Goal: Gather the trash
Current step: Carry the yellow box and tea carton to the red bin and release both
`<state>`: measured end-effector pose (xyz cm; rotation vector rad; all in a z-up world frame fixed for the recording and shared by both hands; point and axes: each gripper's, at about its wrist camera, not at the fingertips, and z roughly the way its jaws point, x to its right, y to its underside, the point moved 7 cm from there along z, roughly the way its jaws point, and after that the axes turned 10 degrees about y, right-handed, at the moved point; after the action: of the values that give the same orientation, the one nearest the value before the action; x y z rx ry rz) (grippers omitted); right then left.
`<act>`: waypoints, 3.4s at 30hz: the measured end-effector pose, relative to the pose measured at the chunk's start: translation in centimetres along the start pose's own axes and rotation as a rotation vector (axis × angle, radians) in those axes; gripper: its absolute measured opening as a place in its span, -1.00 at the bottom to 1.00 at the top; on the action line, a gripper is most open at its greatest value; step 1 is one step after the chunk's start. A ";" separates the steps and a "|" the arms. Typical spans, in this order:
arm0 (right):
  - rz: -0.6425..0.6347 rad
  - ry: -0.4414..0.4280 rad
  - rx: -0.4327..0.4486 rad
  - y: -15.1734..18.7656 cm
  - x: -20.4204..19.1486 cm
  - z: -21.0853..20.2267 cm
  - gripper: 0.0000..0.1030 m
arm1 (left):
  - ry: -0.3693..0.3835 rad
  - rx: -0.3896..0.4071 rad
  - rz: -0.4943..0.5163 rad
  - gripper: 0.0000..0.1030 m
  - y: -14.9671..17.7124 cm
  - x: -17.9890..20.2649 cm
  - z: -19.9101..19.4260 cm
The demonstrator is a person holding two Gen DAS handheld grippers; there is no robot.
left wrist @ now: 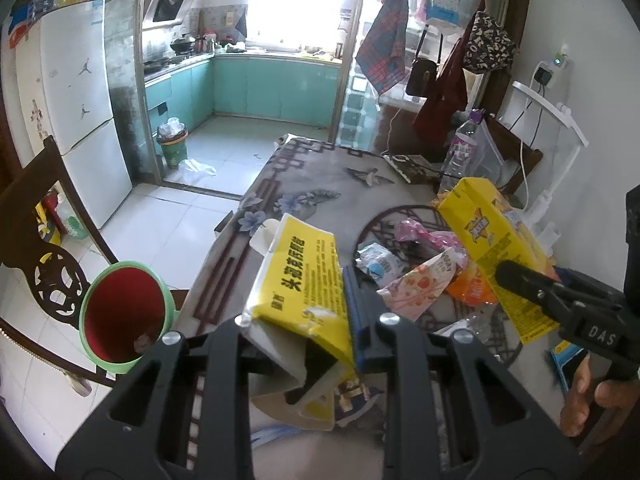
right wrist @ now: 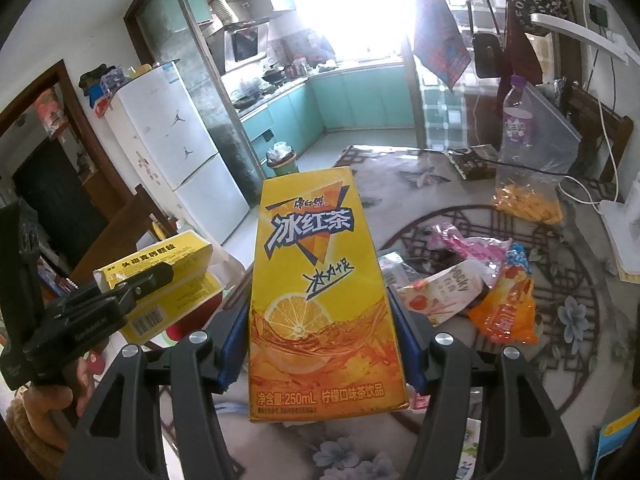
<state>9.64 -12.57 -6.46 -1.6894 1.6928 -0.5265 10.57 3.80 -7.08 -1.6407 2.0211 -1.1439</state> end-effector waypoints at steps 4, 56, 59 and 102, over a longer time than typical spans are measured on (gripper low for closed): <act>-0.008 -0.013 -0.012 0.2 -1.5 0.8 0.17 | -0.015 -0.001 -0.019 -0.53 0.3 -1.7 -0.5; -0.073 0.006 -0.113 -1.4 -27.8 14.0 0.17 | 0.022 -0.098 -0.123 -0.52 -0.5 -30.1 -1.0; -0.080 -0.006 -0.140 -1.2 -28.8 15.2 0.17 | 0.007 -0.116 -0.142 -0.52 0.0 -31.8 -0.7; -0.150 -0.058 -0.259 0.9 -30.3 20.0 0.53 | -0.073 -0.119 -0.239 0.39 -0.3 -36.5 0.4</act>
<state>20.83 20.82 -15.41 -2.0074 1.6575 -0.3323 22.23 37.24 -16.07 -1.9969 1.9210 -1.0375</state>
